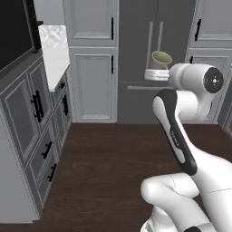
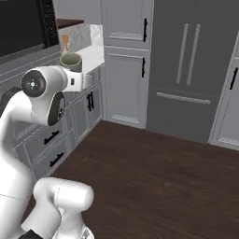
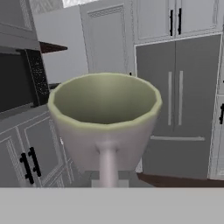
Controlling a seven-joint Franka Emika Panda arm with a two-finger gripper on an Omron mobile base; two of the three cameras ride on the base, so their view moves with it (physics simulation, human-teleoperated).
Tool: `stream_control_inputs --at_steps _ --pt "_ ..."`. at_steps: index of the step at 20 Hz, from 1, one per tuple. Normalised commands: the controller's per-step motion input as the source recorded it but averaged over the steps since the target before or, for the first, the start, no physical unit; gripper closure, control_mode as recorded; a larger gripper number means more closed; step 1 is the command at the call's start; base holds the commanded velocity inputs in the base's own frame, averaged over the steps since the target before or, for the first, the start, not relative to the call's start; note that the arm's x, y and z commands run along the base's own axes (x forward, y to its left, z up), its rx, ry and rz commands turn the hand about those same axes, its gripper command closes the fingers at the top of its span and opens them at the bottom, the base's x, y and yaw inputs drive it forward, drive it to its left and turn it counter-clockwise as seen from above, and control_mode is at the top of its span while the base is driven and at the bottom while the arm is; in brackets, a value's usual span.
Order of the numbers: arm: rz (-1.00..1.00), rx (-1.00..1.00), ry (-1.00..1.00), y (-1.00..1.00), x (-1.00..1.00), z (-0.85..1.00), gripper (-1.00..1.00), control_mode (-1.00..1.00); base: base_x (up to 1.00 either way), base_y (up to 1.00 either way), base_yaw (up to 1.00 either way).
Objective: Gather all objects into one cabinet and sort the glasses and bowls to opposite sides.
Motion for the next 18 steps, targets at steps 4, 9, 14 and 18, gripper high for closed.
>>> stream_control_inputs --at_steps 4,9,14,18 --pt "0.00 0.00 0.00 0.00 0.00 0.00 1.00 1.00 0.83 -0.20 -0.23" --pt "0.00 0.00 0.00 0.00 0.00 0.00 1.00 1.00 0.51 0.00 -0.08" --pt "0.00 0.00 0.00 0.00 0.00 0.00 1.00 1.00 0.02 -0.40 0.48" --pt "0.00 0.00 0.00 0.00 0.00 0.00 1.00 1.00 0.00 -0.80 0.68"
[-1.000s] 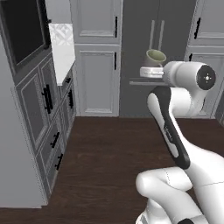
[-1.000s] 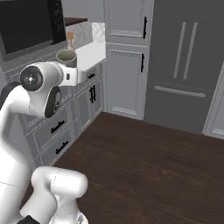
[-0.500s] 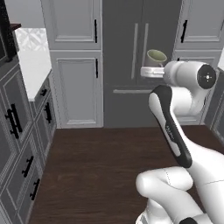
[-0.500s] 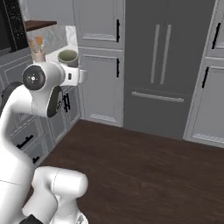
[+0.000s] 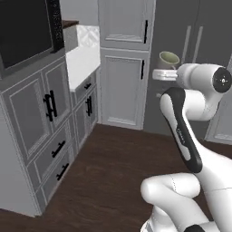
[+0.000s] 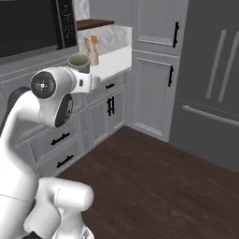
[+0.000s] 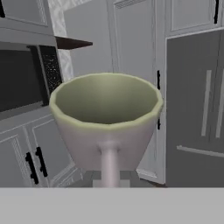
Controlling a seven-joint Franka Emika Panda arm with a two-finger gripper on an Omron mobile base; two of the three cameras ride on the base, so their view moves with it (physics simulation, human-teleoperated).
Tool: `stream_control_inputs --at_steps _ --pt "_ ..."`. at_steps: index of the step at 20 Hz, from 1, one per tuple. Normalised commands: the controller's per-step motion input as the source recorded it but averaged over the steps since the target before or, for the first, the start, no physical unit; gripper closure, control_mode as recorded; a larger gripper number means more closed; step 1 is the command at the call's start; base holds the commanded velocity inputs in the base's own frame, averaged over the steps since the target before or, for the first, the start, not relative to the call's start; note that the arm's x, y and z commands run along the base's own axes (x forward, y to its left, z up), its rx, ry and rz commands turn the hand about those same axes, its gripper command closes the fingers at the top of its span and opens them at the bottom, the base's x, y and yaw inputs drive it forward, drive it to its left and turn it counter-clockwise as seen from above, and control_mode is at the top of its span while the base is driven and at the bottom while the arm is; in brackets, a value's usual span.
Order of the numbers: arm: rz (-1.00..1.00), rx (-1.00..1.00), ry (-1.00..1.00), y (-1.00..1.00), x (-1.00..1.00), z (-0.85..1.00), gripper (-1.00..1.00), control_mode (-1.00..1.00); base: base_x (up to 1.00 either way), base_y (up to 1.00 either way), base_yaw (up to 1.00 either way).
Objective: Gather all objects into one cabinet and sort the glasses and bowls to opposite sides.
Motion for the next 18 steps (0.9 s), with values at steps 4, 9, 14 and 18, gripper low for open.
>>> stream_control_inputs --at_steps 4,9,14,18 --pt "0.00 0.00 0.00 0.00 0.00 0.00 1.00 1.00 0.00 -0.89 0.64" --pt "0.00 0.00 0.00 0.00 0.00 0.00 1.00 1.00 0.00 -0.92 0.61" --pt "0.00 0.00 0.00 0.00 0.00 0.00 1.00 1.00 0.07 -1.00 0.46" --pt "0.00 0.00 0.00 0.00 0.00 0.00 1.00 1.00 0.52 -1.00 0.32"
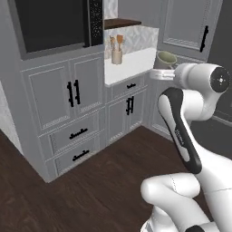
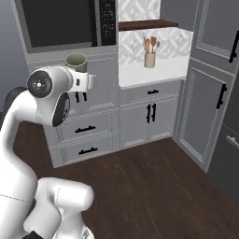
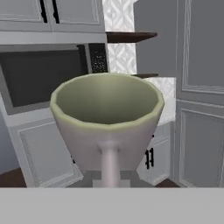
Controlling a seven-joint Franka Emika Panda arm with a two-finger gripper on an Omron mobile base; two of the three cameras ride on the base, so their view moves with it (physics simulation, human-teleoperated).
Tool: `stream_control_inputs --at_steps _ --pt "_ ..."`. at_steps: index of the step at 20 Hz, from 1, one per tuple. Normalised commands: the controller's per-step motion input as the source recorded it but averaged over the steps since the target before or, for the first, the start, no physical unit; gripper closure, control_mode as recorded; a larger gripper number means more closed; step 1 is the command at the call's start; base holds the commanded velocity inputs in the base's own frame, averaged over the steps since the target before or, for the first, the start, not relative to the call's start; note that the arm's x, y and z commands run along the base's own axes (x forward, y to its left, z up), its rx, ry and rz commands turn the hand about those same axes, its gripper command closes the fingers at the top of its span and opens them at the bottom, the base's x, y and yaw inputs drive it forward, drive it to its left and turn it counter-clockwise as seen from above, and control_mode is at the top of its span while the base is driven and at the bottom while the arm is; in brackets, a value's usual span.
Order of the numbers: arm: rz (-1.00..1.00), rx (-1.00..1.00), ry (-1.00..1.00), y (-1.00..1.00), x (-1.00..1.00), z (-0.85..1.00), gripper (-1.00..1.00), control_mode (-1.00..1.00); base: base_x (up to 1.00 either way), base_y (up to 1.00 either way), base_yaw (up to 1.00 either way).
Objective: Gather all objects into one cabinet and sort the glasses and bowls to opposite sides.
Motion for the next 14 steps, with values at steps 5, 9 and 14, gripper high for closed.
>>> stream_control_inputs --at_steps 5,9,14 --pt "0.00 0.00 0.00 0.00 0.00 0.00 1.00 1.00 0.72 -1.00 0.27" --pt "0.00 0.00 0.00 0.00 0.00 0.00 1.00 1.00 0.23 -1.00 0.18" --pt "0.00 0.00 0.00 0.00 0.00 0.00 1.00 1.00 -0.47 -0.95 0.00"
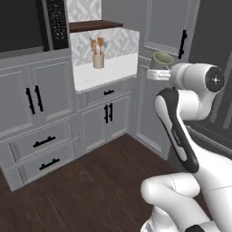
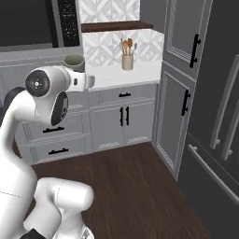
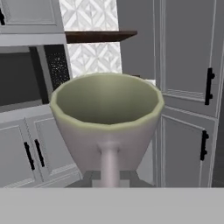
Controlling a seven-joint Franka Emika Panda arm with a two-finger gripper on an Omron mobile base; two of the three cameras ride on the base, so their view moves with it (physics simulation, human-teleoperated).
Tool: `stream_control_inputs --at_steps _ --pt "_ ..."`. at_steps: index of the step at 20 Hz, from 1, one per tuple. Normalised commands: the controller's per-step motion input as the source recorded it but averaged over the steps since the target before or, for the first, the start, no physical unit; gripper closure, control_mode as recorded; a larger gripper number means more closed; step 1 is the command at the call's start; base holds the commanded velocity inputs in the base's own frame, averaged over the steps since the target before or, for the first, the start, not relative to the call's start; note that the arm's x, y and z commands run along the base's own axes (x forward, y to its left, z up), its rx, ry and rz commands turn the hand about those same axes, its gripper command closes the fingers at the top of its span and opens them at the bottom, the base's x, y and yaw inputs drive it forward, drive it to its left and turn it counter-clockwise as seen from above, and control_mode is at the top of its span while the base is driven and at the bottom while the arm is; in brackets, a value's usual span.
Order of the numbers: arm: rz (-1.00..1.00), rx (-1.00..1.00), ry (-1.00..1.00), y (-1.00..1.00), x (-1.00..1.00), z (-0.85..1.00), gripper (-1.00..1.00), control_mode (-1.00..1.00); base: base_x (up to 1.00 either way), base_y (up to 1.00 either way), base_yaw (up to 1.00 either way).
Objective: Gather all objects into one cabinet and sort the glasses and bowls to opposite sides.
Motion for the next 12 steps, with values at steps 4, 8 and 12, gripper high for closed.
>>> stream_control_inputs --at_steps 4,8,12 --pt "0.00 0.00 0.00 0.00 0.00 0.00 1.00 1.00 -1.00 -0.56 -0.13" --pt "0.00 0.00 0.00 0.00 0.00 0.00 1.00 1.00 -1.00 0.13 0.21" --pt "0.00 0.00 0.00 0.00 0.00 0.00 1.00 1.00 -0.80 0.29 -0.24"
